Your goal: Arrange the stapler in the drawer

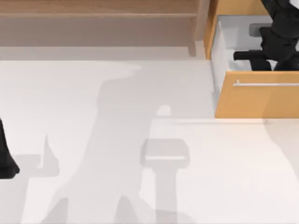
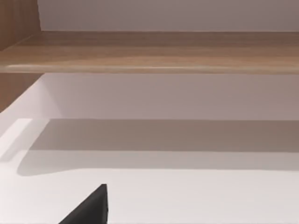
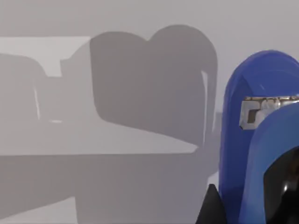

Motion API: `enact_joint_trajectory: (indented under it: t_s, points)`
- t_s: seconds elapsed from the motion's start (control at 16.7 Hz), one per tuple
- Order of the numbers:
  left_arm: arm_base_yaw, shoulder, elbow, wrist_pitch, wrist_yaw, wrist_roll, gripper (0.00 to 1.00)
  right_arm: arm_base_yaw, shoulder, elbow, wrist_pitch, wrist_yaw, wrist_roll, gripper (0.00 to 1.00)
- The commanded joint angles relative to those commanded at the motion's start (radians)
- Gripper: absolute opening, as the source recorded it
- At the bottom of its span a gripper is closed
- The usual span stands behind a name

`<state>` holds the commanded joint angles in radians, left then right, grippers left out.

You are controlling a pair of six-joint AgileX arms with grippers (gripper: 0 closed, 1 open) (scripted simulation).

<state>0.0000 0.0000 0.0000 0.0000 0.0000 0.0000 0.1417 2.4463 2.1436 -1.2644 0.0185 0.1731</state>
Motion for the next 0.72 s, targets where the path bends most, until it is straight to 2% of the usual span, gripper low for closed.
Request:
enact_joint_trajectory:
  t_s: [0.42,0.72]
  points:
    - [0.0,0.0,0.0,0.0,0.0,0.0,1.0,-0.002,0.003,-0.013,0.014,-0.001,-0.001,0.0]
    - [0.0,0.0,0.0,0.0,0.0,0.0,1.0,-0.002,0.003,-0.013,0.014,-0.001,-0.001,0.38]
